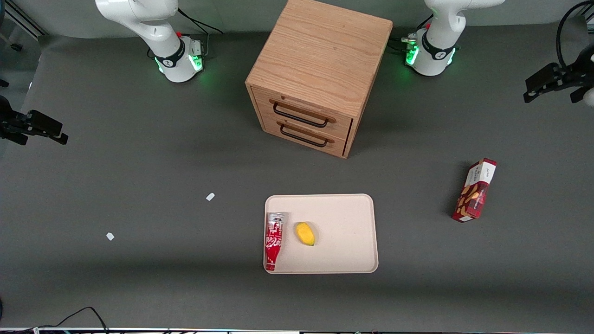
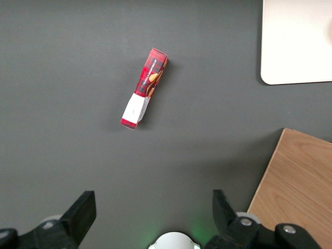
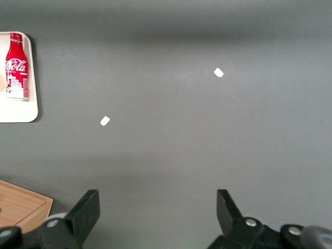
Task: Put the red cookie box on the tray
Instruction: 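Move the left gripper down over the red tartan cookie box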
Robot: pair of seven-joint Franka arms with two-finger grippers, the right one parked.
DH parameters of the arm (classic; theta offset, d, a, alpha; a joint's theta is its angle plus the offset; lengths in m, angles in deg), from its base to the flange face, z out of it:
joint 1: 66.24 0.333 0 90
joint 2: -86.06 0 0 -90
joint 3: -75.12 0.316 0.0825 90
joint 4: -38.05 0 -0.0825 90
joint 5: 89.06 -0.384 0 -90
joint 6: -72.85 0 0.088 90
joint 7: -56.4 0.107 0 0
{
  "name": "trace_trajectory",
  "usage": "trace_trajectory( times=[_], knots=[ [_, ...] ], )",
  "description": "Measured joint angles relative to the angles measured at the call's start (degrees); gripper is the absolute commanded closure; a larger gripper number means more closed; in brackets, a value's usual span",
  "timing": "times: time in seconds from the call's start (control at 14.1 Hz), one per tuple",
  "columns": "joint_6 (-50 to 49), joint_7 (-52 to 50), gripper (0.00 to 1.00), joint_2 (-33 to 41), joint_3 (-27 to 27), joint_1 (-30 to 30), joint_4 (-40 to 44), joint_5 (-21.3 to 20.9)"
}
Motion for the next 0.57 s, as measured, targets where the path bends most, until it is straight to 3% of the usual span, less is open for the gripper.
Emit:
trace_trajectory(
  times=[0.21,0.57],
  knots=[
    [6.04,4.5,0.0,-4.54,-0.04,0.01,-2.51,-0.11],
    [25.25,13.9,0.0,-9.57,0.83,0.26,-14.95,-2.69]
  ],
)
